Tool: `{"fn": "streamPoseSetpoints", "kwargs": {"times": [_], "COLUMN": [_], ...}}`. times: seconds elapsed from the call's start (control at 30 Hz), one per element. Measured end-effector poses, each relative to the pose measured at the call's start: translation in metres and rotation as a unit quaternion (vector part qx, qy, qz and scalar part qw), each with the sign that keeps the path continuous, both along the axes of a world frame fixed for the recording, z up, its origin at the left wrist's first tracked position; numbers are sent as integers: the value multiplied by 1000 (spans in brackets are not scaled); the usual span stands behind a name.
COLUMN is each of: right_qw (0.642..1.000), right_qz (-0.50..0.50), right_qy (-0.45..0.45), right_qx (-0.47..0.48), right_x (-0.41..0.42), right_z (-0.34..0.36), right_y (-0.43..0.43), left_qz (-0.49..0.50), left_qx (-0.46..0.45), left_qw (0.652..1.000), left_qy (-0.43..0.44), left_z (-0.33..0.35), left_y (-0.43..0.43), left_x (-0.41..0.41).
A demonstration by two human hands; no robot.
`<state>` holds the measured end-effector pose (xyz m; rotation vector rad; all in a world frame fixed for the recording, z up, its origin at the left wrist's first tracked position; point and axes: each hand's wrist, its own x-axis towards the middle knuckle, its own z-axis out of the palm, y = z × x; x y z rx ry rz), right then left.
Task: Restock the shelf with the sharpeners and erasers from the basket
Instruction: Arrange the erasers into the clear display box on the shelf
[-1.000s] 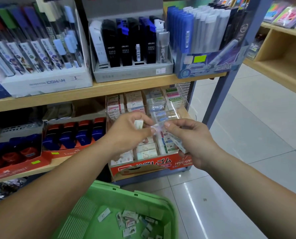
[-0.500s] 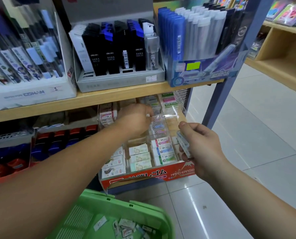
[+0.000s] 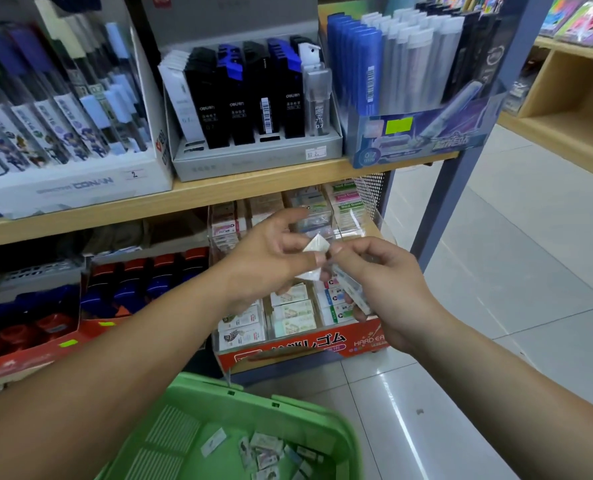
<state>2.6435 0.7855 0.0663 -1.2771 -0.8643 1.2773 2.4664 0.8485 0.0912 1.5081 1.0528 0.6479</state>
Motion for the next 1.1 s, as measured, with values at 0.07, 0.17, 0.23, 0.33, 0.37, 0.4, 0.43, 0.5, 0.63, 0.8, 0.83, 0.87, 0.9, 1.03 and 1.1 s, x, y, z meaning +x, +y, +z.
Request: {"fn": "streamPoseSetpoints", "kwargs": {"times": [0.07,0.17,0.23,0.33,0.37,0.4,0.43,0.5,0.63,0.8,0.83,0.87,0.9,1.03,1.1], "right_qw": [1000,999,999,996,995,994,994,996,996,996,997,997,997,994,991], "right_qz": [6,5,2,29,36,41,46,51,47,38,30,25,20,-4,-2], "right_qy": [-15,-34,-39,-83,-96,-100,-95,-71,-57,-41,-27,-15,-6,24,23], "right_qx": [8,4,-4,16,20,16,5,-27,-50,-63,-65,-66,-69,-106,-134], "right_x": [-3,-5,-5,-2,-2,-3,-3,-4,-4,-13,-15,-18,-20,-23,-22], "right_z": [3,4,4,4,5,6,5,4,4,9,11,13,15,15,15], "right_y": [-1,0,1,-1,-2,-2,-2,-1,-1,-3,-4,-4,-5,-4,-4], "left_qz": [-17,-39,-54,-68,-72,-74,-72,-40,90,38,32,34,40,43,26], "left_qx": [3,1,-4,-14,-22,-32,-41,-43,-5,18,25,36,49,112,140], "left_qw": [1000,999,998,997,997,996,996,998,996,998,998,997,996,979,959], "left_qy": [-12,-18,-24,-26,-30,-36,-40,-32,20,56,54,54,58,167,247], "left_z": [-1,-3,-5,-6,-6,-5,-4,0,-3,-4,-2,0,2,-1,-11], "left_y": [-7,-13,-14,-13,-13,-13,-13,-12,-5,-17,-19,-19,-19,-12,-12], "left_x": [-4,-8,-11,-16,-18,-21,-24,-29,-41,-41,-38,-36,-35,-47,-51]}}
